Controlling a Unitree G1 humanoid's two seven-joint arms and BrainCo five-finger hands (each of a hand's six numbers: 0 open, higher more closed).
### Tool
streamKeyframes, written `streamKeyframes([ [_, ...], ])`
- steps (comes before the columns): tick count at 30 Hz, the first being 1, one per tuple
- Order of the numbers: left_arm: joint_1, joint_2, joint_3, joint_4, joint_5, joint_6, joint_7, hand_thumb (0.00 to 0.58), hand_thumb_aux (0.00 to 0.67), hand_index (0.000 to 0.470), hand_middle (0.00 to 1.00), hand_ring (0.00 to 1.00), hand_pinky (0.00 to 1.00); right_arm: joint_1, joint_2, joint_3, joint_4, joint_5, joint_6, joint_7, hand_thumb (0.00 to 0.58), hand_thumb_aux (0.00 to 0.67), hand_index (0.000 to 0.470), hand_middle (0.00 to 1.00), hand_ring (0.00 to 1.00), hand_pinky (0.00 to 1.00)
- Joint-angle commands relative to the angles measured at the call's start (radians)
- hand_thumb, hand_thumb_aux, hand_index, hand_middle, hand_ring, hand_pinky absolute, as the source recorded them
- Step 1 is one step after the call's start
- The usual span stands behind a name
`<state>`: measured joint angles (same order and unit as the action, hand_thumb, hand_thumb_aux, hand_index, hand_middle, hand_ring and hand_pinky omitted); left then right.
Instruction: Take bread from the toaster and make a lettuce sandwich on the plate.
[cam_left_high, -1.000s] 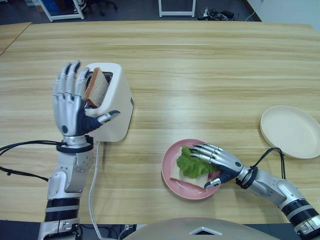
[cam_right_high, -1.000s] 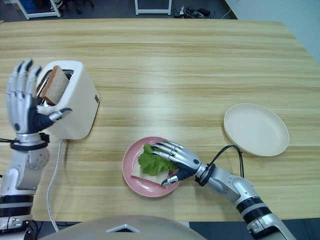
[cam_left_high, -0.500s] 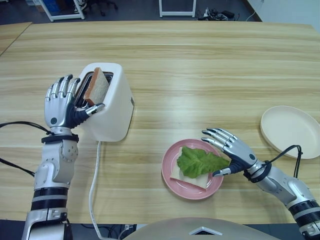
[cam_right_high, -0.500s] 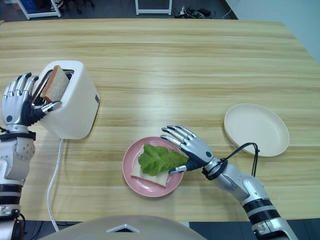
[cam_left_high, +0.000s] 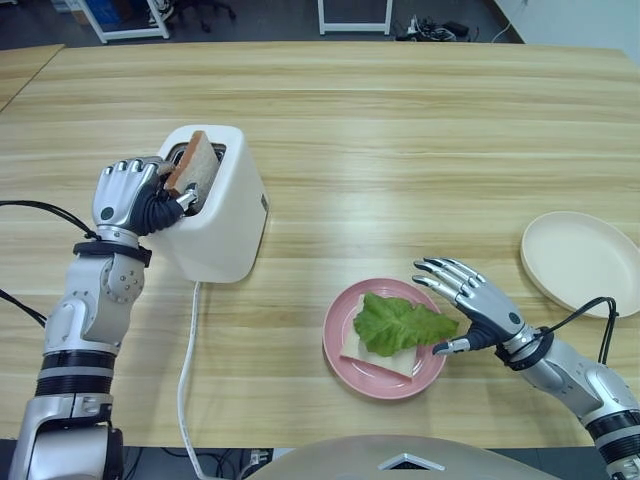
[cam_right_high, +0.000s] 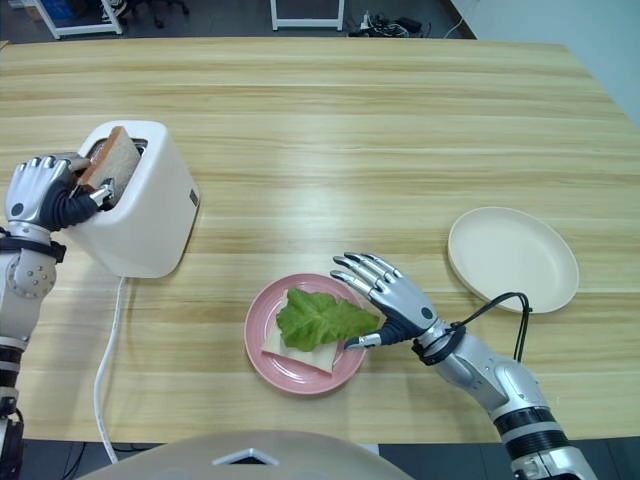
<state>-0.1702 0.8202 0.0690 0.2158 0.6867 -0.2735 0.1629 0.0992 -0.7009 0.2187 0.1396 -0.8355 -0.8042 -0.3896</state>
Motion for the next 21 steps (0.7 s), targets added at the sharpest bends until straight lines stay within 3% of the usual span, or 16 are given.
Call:
streamKeyframes([
  [1,0.032,-0.013,-0.013,0.014,0.009,-0.015,0.046,0.58,0.67,0.47,1.0,1.0,1.0,0.001,0.007,-0.013,0.004,0.003,0.001,-0.008,0.0,0.0,0.0,0.0,0.0,0.0],
  [9,-0.092,-0.104,0.061,0.02,0.087,0.025,0.494,0.58,0.67,0.47,1.0,1.0,1.0,-0.042,0.087,-0.012,0.08,-0.01,0.041,-0.098,0.0,0.0,0.0,0.0,0.0,0.0],
  [14,-0.124,-0.157,0.056,-0.028,0.096,-0.057,0.695,0.58,0.67,0.47,1.0,1.0,1.0,-0.093,0.139,-0.014,0.169,-0.036,0.086,-0.225,0.0,0.0,0.0,0.0,0.0,0.0],
  [18,-0.086,-0.2,0.012,-0.122,-0.012,-0.225,0.655,0.58,0.67,0.47,1.0,1.0,1.0,-0.112,0.142,-0.015,0.182,-0.037,0.091,-0.278,0.0,0.0,0.0,0.0,0.0,0.0],
  [21,-0.004,-0.233,-0.134,-0.196,-0.295,-0.39,0.401,0.58,0.67,0.47,1.0,1.0,1.0,-0.108,0.143,-0.035,0.166,0.035,0.042,-0.28,0.0,0.0,0.0,0.0,0.0,0.0],
])
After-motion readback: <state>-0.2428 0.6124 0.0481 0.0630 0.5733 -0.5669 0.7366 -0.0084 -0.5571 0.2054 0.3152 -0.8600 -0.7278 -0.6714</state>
